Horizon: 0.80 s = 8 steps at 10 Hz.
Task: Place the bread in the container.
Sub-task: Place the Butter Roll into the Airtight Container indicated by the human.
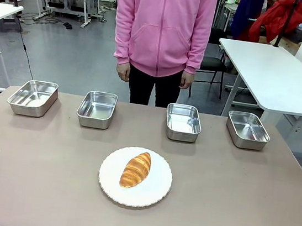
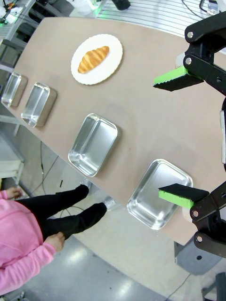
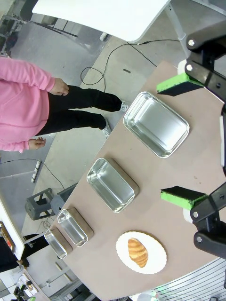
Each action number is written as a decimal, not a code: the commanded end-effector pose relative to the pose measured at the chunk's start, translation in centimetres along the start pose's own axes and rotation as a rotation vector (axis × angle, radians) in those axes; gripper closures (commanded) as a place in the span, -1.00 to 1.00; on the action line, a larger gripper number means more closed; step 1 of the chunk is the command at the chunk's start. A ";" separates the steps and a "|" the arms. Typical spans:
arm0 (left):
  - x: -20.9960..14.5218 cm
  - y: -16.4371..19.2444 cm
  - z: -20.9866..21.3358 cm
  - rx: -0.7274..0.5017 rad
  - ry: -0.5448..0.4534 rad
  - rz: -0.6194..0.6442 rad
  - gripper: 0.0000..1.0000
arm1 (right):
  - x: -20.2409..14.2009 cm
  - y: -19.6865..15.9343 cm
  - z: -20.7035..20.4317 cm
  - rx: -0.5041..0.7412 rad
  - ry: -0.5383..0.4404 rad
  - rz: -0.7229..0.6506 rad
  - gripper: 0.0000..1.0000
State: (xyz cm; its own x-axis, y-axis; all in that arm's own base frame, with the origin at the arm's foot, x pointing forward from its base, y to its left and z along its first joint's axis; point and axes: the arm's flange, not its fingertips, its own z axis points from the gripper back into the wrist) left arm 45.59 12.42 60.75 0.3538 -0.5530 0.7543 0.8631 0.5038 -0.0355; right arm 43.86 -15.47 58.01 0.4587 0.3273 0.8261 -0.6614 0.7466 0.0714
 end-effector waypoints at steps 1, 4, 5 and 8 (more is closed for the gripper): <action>0.1 -0.1 0.1 -0.004 -0.008 -0.005 -1.00 | 0.2 -0.1 -0.1 0.004 -0.023 0.008 -1.00; 0.1 -0.1 0.1 -0.004 -0.008 -0.005 -1.00 | 0.2 -0.1 -0.1 0.004 -0.023 0.008 -1.00; 0.1 -0.1 0.1 -0.004 -0.008 -0.005 -1.00 | 0.2 -0.1 -0.1 0.004 -0.023 0.008 -1.00; 0.1 -0.1 0.1 -0.004 -0.008 -0.005 -1.00 | 0.2 -0.1 -0.1 0.004 -0.023 0.008 -1.00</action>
State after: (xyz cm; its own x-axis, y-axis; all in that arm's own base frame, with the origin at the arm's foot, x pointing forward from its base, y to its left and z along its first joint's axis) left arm 45.59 12.43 60.75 0.3538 -0.5530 0.7543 0.8631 0.5038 -0.0355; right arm 43.86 -15.47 58.00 0.4589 0.3272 0.8261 -0.6613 0.7467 0.0715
